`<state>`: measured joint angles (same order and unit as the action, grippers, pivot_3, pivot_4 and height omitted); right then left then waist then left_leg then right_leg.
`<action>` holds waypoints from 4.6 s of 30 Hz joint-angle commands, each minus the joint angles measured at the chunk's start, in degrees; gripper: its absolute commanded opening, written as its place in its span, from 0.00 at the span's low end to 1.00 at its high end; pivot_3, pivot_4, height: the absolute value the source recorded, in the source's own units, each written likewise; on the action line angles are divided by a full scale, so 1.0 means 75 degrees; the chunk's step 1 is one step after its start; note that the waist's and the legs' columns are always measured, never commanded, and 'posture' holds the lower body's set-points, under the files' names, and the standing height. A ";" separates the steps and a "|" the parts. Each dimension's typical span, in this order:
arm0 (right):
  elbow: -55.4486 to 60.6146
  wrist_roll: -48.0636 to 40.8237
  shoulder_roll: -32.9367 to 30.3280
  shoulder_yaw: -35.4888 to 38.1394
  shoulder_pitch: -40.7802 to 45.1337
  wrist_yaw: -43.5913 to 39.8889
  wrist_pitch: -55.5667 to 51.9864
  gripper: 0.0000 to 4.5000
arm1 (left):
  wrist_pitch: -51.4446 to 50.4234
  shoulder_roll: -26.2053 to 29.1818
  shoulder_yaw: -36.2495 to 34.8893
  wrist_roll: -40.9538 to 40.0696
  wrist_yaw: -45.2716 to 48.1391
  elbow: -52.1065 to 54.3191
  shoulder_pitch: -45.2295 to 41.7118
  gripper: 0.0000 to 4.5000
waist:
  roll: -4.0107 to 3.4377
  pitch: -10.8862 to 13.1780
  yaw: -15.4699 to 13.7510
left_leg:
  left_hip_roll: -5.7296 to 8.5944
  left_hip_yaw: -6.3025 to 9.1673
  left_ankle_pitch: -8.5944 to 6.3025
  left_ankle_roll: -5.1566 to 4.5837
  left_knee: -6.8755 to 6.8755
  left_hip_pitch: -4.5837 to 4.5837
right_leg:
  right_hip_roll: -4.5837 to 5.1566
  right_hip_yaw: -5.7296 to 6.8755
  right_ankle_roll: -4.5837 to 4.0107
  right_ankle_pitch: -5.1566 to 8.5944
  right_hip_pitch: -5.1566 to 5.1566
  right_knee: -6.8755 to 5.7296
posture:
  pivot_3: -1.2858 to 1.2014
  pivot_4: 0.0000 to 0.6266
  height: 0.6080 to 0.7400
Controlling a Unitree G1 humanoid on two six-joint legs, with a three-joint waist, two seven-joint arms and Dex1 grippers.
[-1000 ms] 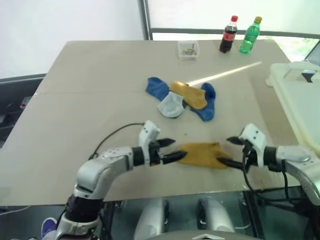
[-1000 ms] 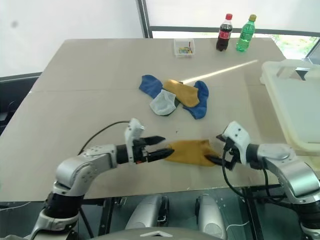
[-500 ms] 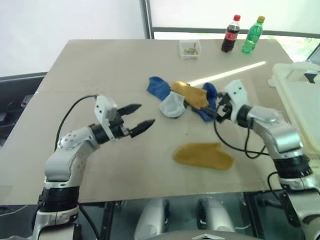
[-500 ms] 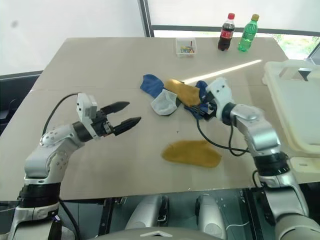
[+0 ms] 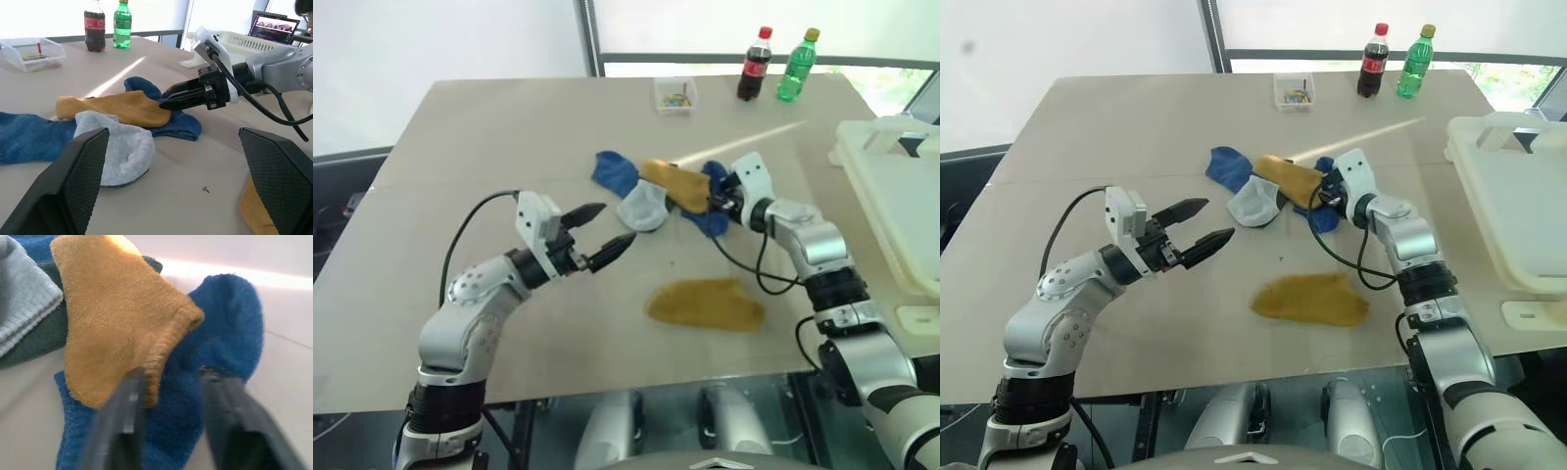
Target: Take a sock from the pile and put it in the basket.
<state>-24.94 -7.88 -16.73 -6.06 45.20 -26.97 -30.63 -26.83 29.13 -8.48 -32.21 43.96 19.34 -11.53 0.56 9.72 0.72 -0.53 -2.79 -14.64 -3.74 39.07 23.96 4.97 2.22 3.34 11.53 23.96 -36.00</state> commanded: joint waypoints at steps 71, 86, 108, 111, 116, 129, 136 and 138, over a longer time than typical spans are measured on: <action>0.6114 -0.3763 -0.3089 0.1878 -0.3878 -0.1964 -0.4316 0.01 | 0.0273 0.0045 0.0570 0.0317 0.0239 -0.0659 -0.0372 1.00 | -0.0003 0.0002 -0.0074 | -0.0001 0.0001 -0.0023 -0.0037 -0.0010 0.0000 | 0.0005 0.0001 0.0000 0.0002 -0.0001 0.0015 | 0.52 0.24 0.94; 0.4268 -0.2209 -0.3871 0.1472 -0.3821 -0.1811 -0.2277 0.01 | 0.0296 0.0008 0.1455 0.0940 0.0606 -0.1247 -0.0679 1.00 | -0.0001 0.0004 -0.0183 | -0.0004 -0.0007 -0.0023 -0.0039 -0.0003 -0.0003 | 0.0000 -0.0009 -0.0021 0.0017 -0.0001 0.0017 | 0.52 0.24 0.94; 0.4719 -0.2100 -0.2840 0.1587 -0.3143 -0.1272 -0.2527 0.25 | -0.1116 -0.1925 0.2210 0.1627 -0.0964 -0.2662 -0.2024 1.00 | -0.0001 0.0004 -0.0177 | -0.0004 0.0001 -0.0027 -0.0046 0.0007 -0.0001 | -0.0006 -0.0004 0.0008 0.0005 -0.0005 0.0009 | 0.52 0.24 0.94; 0.4651 -0.2144 -0.2618 0.1615 -0.3073 -0.1079 -0.2634 0.25 | -0.1175 -0.2092 0.2140 0.1571 -0.1062 -0.2805 -0.2175 1.00 | -0.0001 0.0004 -0.0196 | -0.0004 0.0001 -0.0027 -0.0046 0.0008 -0.0002 | -0.0005 -0.0004 0.0008 0.0004 -0.0006 0.0007 | 0.52 0.24 0.94; 0.4403 -0.2253 -0.2360 0.1607 -0.2968 -0.0906 -0.2933 0.28 | -0.1082 -0.2224 0.2111 0.1636 -0.1085 -0.3133 -0.2332 0.82 | -0.0001 0.0004 -0.0205 | 0.0007 -0.0001 -0.0026 -0.0045 0.0014 0.0001 | 0.0004 -0.0007 0.0008 0.0004 -0.0009 0.0010 | 0.52 0.24 0.94; 0.4622 -0.2507 -0.2347 0.1770 -0.2764 -0.0962 -0.3142 0.00 | -0.0856 -0.2465 0.1804 0.1351 -0.0928 -0.3004 -0.2172 0.02 | -0.0002 0.0004 -0.0195 | 0.0005 0.0001 -0.0026 -0.0046 0.0014 0.0001 | 0.0002 -0.0005 0.0008 0.0004 -0.0007 0.0007 | 0.52 0.24 0.94; 0.6024 -0.3575 -0.2445 0.2428 -0.2974 -0.0949 -0.4058 0.00 | -0.1442 -0.2093 0.1458 0.0354 -0.0238 -0.1868 -0.1857 0.02 | -0.0003 0.0003 -0.0204 | 0.0000 0.0004 -0.0027 -0.0046 0.0013 0.0003 | 0.0004 -0.0005 0.0007 0.0004 -0.0007 0.0008 | 0.52 0.24 0.94; 0.6542 -0.4028 -0.2455 0.2768 -0.3183 -0.0889 -0.4487 0.00 | -0.1799 -0.1754 0.1315 -0.0002 0.0006 -0.1501 -0.1741 0.02 | -0.0003 0.0003 -0.0199 | 0.0000 0.0006 -0.0027 -0.0046 0.0013 0.0004 | 0.0005 -0.0004 0.0007 0.0004 -0.0007 0.0008 | 0.52 0.24 0.94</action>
<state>19.77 -34.85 -34.28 11.19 22.03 -33.88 -62.11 -38.71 14.63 2.88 -29.51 42.21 4.23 -25.01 0.54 9.74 -0.77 -0.53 -2.75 -14.84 -4.08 39.16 23.99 5.00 2.19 3.39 11.56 23.91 -35.94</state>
